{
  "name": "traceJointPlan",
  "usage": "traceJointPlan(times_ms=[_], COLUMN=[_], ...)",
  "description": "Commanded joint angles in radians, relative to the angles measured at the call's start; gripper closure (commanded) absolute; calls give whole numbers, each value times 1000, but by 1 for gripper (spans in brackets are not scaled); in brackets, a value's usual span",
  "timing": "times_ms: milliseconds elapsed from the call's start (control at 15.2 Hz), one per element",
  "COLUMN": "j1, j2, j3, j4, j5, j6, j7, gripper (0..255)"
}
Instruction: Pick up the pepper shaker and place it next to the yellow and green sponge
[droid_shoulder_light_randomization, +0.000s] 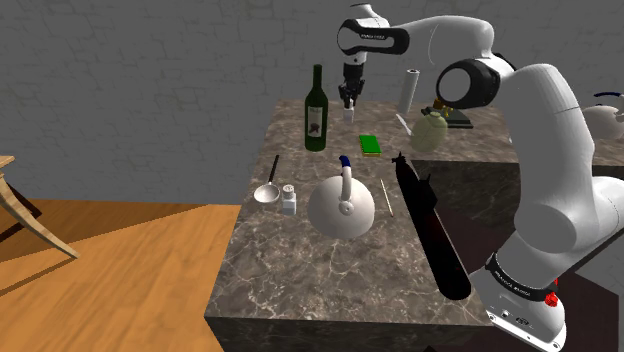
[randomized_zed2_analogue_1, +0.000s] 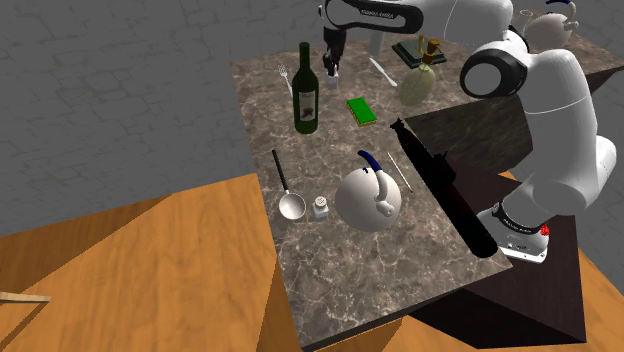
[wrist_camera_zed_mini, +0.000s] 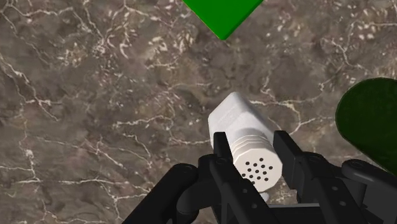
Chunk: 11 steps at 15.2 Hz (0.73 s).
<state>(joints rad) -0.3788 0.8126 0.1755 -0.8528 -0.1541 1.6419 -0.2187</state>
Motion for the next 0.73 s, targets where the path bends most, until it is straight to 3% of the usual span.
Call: traceJointPlan(times_ms=[0, 660], j1=[-3, -15], j2=[-3, -12], j3=[0, 0], j4=[-33, -166], j5=[0, -2], j6=[30, 153], j7=[1, 11], gripper=[255, 255])
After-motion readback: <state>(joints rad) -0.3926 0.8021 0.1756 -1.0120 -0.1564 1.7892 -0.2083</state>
